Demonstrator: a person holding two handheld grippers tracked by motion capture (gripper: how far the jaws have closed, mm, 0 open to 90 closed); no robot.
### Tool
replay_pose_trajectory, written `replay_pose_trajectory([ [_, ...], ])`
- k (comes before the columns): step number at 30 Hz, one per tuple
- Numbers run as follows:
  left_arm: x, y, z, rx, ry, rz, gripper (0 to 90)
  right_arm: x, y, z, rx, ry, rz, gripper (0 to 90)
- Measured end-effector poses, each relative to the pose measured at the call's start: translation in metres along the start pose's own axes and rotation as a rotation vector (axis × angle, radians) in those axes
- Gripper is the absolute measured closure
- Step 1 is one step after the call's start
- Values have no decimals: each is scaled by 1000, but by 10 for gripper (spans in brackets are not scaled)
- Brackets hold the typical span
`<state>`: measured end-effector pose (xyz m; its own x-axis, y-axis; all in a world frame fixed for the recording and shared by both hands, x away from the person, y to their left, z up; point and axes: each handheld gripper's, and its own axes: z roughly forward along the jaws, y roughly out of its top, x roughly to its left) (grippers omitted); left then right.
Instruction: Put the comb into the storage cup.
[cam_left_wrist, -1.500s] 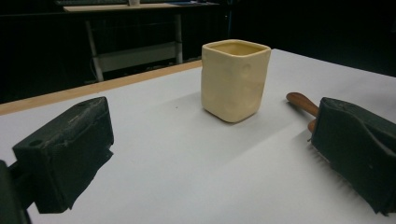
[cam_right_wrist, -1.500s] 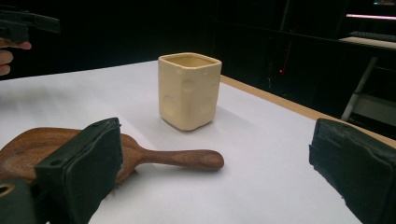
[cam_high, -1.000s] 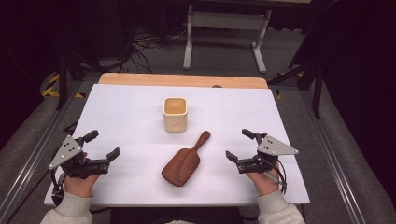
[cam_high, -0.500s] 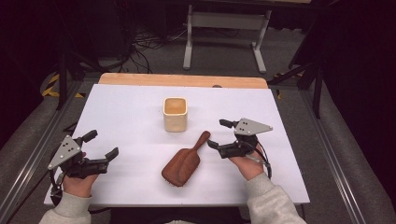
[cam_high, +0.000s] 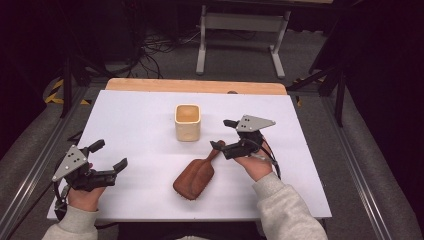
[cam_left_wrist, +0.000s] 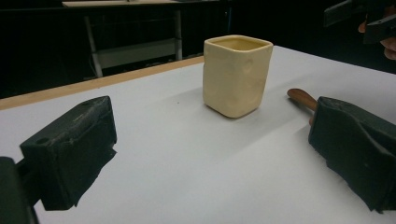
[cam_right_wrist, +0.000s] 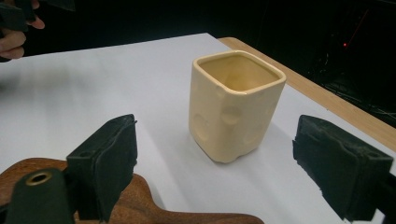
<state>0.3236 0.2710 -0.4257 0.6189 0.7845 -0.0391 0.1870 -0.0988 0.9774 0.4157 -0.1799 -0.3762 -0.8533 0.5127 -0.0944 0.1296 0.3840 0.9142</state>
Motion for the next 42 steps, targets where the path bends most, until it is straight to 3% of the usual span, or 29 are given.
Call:
replay_pose_trajectory([
  [15,0,-1,1,3,2,-1,19,-10,15,19,90,6,-49,167],
  [19,0,-1,1,6,1,1,19,-14,16,21,122,6,-62,289],
  [23,0,-1,1,3,1,0,19,-16,14,22,166,37,-67,584],
  [29,0,-1,1,10,-1,4,19,-20,15,30,276,52,-87,887],
  [42,1,-1,1,17,-3,3,20,-25,-1,67,478,99,-114,900],
])
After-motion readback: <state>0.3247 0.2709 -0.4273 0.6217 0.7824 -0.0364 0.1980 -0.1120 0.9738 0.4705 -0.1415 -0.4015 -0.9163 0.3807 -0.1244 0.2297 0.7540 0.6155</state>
